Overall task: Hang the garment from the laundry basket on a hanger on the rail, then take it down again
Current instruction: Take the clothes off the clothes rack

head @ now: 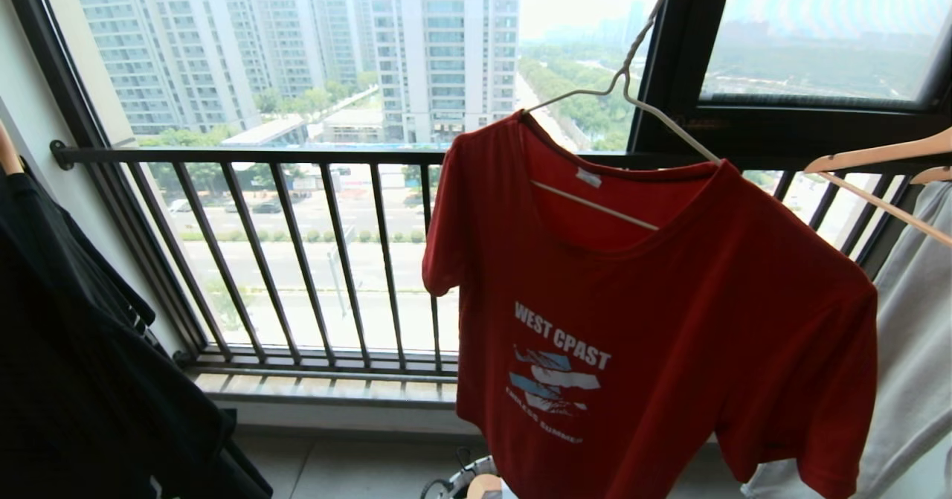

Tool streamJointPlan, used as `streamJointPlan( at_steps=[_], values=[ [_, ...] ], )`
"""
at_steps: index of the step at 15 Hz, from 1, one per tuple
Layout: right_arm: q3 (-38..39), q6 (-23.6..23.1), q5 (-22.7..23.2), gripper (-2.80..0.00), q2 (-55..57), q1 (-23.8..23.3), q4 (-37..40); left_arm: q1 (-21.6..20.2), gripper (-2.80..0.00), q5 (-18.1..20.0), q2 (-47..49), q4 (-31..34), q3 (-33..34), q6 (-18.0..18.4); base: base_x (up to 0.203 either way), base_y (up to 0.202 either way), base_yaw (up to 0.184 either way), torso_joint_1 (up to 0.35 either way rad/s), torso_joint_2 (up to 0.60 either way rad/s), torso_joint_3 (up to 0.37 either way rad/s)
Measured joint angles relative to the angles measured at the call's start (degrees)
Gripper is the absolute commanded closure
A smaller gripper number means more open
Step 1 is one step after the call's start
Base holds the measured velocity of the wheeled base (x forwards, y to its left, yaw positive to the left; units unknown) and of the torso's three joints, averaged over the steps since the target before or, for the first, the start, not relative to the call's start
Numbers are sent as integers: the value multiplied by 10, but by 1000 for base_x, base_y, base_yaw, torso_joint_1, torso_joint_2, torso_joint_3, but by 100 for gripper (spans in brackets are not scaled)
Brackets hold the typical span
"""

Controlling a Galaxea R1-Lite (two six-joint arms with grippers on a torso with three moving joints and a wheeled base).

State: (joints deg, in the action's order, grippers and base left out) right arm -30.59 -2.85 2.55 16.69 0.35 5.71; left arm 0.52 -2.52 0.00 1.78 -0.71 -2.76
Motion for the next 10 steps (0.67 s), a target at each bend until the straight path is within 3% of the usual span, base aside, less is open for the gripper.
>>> streamJointPlan(
  at_steps=[4,8,10],
  values=[
    [-197,2,45,0,141,2,18,0,0,0,0,0,0,0,0,0,0,0,0,0],
    [-329,9,194,0,262,12,52,0,0,0,0,0,0,0,0,0,0,0,0,0],
    [-377,12,234,0,325,20,59,0,0,0,0,0,0,0,0,0,0,0,0,0]
  ],
)
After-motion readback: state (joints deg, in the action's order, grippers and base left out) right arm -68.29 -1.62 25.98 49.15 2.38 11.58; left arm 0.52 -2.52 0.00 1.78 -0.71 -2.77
